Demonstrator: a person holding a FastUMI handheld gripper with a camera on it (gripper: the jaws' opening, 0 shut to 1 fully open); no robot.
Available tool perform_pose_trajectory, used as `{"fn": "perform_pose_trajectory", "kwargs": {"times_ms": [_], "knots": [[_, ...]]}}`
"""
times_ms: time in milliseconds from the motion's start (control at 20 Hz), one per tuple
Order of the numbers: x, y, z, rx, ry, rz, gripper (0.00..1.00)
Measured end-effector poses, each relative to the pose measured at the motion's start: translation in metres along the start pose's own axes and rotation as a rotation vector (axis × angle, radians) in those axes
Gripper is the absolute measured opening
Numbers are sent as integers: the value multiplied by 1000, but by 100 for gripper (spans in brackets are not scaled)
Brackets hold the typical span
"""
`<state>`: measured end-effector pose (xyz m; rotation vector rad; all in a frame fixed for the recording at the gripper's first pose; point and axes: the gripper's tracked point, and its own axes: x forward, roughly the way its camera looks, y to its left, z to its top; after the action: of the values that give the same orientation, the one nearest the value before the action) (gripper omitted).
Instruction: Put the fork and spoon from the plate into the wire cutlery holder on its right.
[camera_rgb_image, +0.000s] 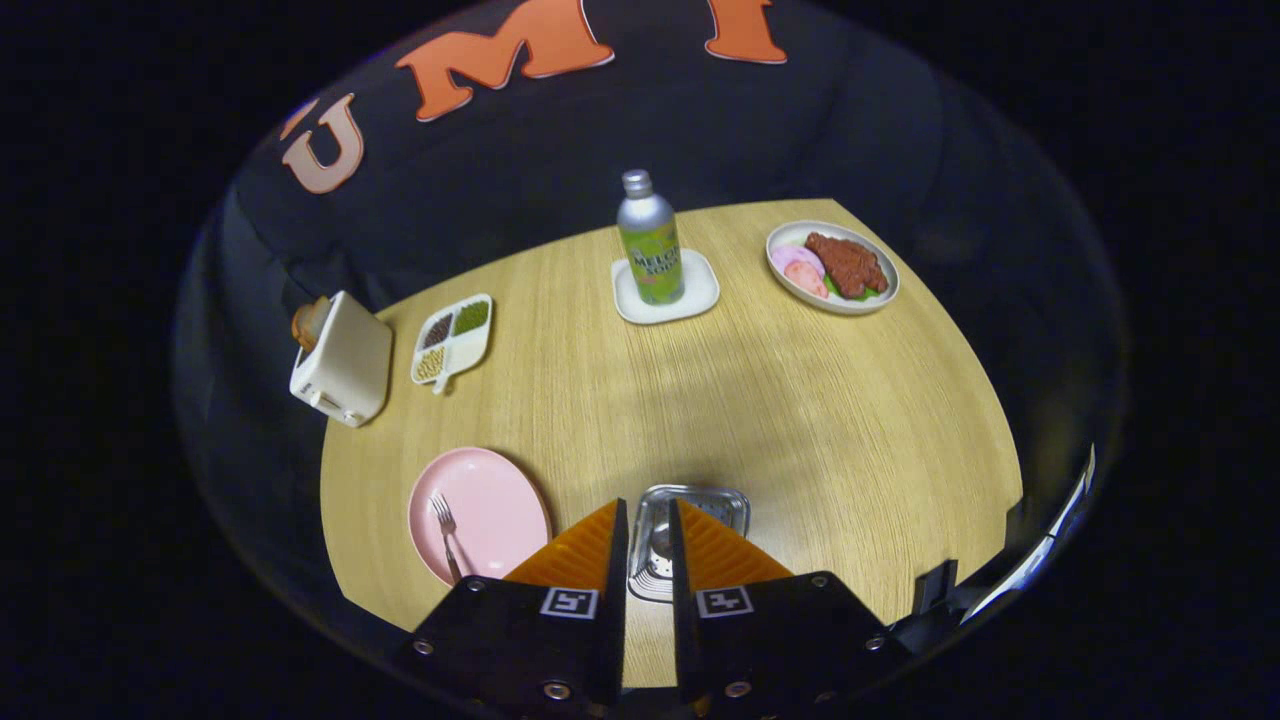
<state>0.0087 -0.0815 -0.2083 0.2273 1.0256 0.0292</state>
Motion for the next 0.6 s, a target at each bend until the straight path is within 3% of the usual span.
{"fn": "perform_pose_trajectory", "kwargs": {"times_ms": [150,300,400,600], "knots": [[-8,19,23,-6,-149,42,37],[-23,35,47,-15,-307,60,63],[-36,43,69,-35,-460,61,75],[-61,66,89,-60,-671,66,79]]}}
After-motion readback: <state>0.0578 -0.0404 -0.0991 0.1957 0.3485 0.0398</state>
